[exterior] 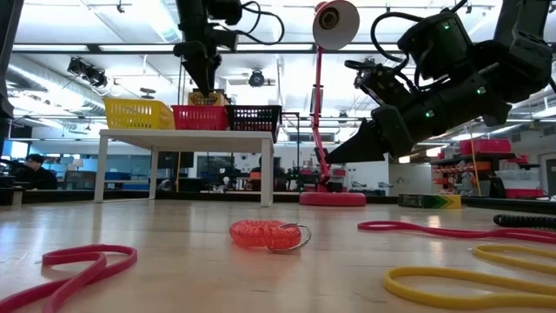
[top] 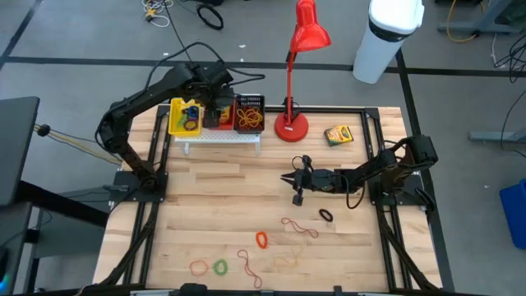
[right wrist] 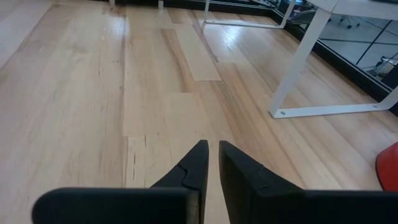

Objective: Pick & Place Office Desk Supplies
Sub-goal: Put the crayon box into the red bin on the shelf, then put the red rubber band into the black bin on the shelf

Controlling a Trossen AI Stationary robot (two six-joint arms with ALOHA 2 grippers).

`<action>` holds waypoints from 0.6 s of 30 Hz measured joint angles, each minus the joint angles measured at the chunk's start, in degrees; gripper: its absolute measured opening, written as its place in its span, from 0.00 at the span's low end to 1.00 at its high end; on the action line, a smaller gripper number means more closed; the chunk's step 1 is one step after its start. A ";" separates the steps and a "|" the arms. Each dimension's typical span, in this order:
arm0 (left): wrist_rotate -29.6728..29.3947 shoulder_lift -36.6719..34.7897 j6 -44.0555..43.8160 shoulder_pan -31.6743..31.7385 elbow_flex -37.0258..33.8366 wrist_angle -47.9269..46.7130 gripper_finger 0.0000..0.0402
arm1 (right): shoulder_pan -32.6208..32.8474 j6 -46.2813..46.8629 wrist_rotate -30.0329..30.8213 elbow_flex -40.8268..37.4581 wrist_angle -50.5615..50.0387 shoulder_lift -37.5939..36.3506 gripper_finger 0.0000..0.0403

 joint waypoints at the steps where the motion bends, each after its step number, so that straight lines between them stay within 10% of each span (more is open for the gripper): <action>1: -0.81 -0.35 -0.02 -0.36 0.00 -0.02 0.57 | -0.01 0.00 0.00 0.00 0.01 0.00 0.12; 11: -1.99 -7.31 -5.27 -1.11 0.00 0.00 0.51 | -0.01 0.13 0.00 0.00 0.38 0.00 0.12; 18: 12.89 -14.03 -14.59 -3.45 -6.39 6.53 0.30 | 0.00 1.66 0.00 0.00 0.35 0.00 0.12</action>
